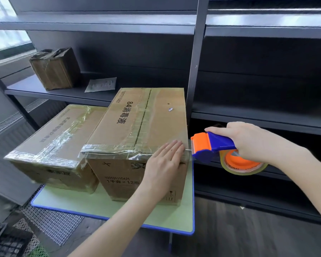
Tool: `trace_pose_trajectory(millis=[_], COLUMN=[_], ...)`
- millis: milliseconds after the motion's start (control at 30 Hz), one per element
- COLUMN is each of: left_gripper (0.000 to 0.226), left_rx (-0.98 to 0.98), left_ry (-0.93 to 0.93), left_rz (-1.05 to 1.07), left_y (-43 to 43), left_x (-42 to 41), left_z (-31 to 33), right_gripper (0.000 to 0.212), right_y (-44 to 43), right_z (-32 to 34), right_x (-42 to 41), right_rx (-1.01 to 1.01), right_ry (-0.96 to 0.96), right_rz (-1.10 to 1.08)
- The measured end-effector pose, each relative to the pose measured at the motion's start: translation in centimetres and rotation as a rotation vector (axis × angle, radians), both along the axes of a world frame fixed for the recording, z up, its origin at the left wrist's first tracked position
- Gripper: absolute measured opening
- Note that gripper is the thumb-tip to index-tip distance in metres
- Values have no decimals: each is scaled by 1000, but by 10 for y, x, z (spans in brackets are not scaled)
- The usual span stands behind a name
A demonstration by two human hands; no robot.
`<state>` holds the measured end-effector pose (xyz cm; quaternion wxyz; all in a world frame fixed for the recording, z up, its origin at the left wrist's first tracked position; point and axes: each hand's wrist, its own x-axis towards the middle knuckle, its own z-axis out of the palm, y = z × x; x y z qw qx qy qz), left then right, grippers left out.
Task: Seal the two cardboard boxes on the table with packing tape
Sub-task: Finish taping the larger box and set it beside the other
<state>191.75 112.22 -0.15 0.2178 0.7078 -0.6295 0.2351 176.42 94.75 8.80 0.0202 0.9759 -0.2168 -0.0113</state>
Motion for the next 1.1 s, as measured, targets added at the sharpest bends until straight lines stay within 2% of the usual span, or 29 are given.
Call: trace_pose_trajectory(millis=[467, 600, 667, 733, 900, 1100], left_gripper=[44, 52, 54, 54, 48, 56], left_rx=[0, 59, 87, 115, 194, 223], left_ry=[135, 187, 167, 152, 133, 188], left_rz=[-62, -34, -20, -22, 4, 6], left_y=[9, 11, 12, 15, 17, 20], left_x=[12, 17, 14, 11, 0, -7], left_z=[2, 7, 7, 7, 8, 11], right_gripper=[89, 88, 84, 79, 71, 66], right_y=[0, -17, -9, 3, 16, 30], right_z=[-3, 9, 0, -11, -30, -42], right_x=[-21, -49, -45, -36, -23, -3], right_rx=[31, -107, -244, -289, -252, -199], right_ry=[23, 96, 134, 164, 189, 138], right_rz=[-9, -100, -50, 2, 16, 27])
